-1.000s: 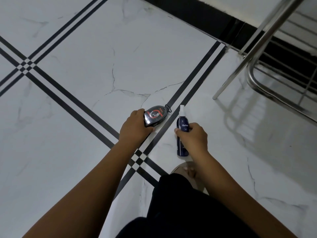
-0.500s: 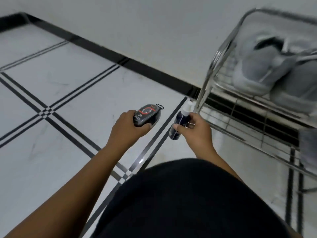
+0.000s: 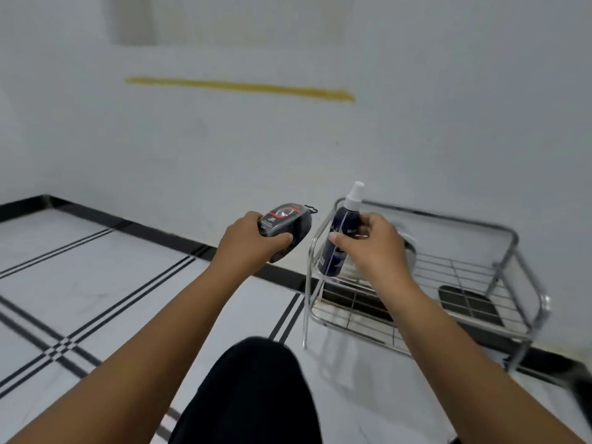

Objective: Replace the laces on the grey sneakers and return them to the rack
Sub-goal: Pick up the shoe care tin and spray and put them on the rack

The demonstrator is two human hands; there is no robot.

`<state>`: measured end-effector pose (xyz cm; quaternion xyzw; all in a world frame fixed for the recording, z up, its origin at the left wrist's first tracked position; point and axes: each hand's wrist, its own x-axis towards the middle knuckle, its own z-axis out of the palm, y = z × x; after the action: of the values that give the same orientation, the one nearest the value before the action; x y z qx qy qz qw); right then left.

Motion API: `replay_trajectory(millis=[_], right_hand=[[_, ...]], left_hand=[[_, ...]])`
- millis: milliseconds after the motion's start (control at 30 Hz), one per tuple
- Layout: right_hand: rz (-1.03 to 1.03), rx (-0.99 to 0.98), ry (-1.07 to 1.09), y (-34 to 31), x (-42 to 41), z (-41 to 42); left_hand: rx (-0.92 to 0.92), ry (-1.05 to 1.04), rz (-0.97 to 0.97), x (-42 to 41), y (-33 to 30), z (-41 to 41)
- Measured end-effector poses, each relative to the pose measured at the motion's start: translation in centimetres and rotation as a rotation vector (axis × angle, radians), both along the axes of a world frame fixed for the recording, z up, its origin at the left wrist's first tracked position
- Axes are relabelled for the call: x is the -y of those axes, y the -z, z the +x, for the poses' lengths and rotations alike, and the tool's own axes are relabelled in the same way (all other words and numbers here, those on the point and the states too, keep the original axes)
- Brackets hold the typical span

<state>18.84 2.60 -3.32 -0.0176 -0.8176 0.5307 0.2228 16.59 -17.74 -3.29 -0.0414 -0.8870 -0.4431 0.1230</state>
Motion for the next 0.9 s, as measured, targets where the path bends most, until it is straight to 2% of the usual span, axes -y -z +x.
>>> replay_trajectory(millis=[300,500,667,800,900], right_hand=[[-0.019,-0.062,0.075,-3.0,-5.8,-2.9],[-0.06,-0.122,0.104,-2.5,-12.1,-12.2],[-0.027,-0.184,0.061,-3.0,-16.7,-21.3],[-0.037,-0.1,0.05,-3.7,-18.6,-25.9],[-0.056,0.038,0.025,-5.7,-18.5,-26.7]], left_hand=[[-0.069,0.041,0.17,-8.4,-1.0,-5.2],[-0.122,0.03,0.368,-15.7,0.3,-15.7],[-0.18,0.068,0.427,-19.7,0.7,-24.4],[-0.107,0.016,0.496,-21.2,0.8,-27.5],[0.001,-0.033,0.505,-21.3,-1.3,-27.8]])
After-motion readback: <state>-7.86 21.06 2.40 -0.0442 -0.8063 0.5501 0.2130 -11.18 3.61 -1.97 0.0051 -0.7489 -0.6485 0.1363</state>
